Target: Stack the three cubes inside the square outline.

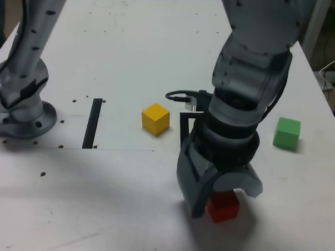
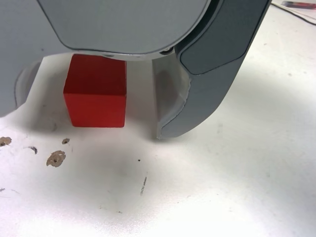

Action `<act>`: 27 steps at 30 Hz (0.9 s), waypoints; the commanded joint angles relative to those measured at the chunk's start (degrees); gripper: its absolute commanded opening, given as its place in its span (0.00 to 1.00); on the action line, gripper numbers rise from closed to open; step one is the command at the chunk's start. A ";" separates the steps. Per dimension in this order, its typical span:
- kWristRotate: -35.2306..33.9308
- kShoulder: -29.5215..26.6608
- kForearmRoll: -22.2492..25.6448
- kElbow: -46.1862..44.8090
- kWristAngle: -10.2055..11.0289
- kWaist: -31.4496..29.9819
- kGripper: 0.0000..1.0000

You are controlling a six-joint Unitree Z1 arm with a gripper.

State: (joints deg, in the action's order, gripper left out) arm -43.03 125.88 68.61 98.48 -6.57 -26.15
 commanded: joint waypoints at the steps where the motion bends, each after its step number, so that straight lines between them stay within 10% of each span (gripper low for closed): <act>1: -0.17 0.24 -0.21 -0.06 0.26 -0.04 0.83; 27: 0.23 -0.69 -1.19 -0.25 0.71 -0.04 0.40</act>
State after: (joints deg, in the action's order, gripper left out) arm -42.89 125.69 67.47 98.35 -5.81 -26.15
